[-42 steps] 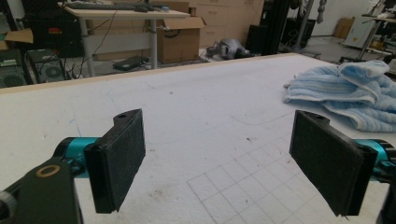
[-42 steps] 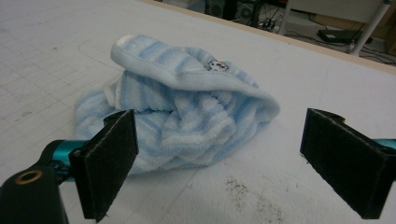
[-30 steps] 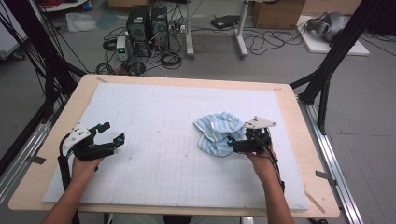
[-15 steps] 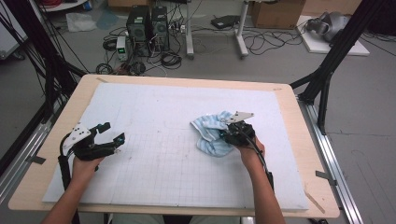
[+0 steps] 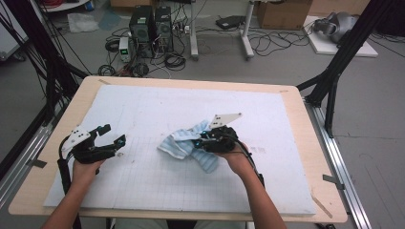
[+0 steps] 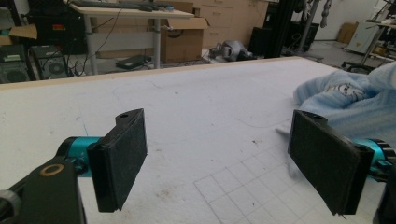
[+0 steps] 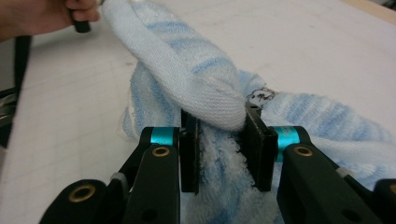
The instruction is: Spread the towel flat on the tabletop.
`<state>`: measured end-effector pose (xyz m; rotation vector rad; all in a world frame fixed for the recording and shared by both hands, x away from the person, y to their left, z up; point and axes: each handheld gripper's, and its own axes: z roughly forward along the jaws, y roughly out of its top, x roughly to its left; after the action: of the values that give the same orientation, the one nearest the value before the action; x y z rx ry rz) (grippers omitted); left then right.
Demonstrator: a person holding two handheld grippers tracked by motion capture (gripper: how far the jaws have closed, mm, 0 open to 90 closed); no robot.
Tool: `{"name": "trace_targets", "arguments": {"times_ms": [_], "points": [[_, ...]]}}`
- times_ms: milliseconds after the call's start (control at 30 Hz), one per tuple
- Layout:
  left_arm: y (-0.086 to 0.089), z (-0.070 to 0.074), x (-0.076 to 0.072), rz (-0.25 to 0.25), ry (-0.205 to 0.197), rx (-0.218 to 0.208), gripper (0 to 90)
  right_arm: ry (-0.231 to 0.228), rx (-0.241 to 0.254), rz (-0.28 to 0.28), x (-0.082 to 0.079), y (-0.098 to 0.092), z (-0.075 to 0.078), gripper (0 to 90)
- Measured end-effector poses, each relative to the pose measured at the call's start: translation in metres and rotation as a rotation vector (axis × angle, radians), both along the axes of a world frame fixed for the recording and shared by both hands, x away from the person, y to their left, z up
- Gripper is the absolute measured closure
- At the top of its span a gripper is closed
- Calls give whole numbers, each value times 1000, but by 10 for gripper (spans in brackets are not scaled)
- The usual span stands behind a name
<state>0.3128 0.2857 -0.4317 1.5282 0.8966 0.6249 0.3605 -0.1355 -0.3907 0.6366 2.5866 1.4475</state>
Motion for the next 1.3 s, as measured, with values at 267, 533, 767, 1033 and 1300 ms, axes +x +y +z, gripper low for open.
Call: {"name": "trace_targets", "arguments": {"times_ms": [267, 533, 767, 1033, 1300], "points": [[4, 1, 0, 16, -2, -2, 203, 58, -75, -30, 40, 32, 7, 677], [5, 1, 1, 19, -4, -9, 208, 47, -172, -116, 82, 51, 7, 666], [4, 1, 1, 15, -3, -9, 211, -35, -202, -349, 101, 62, 5, 456], [5, 1, 0, 13, 1, -5, 213, -90, -79, -354, 82, 33, 35, 424], [3, 1, 0, 7, 4, -7, 217, -65, -140, -387, 56, -19, 21, 430]]}}
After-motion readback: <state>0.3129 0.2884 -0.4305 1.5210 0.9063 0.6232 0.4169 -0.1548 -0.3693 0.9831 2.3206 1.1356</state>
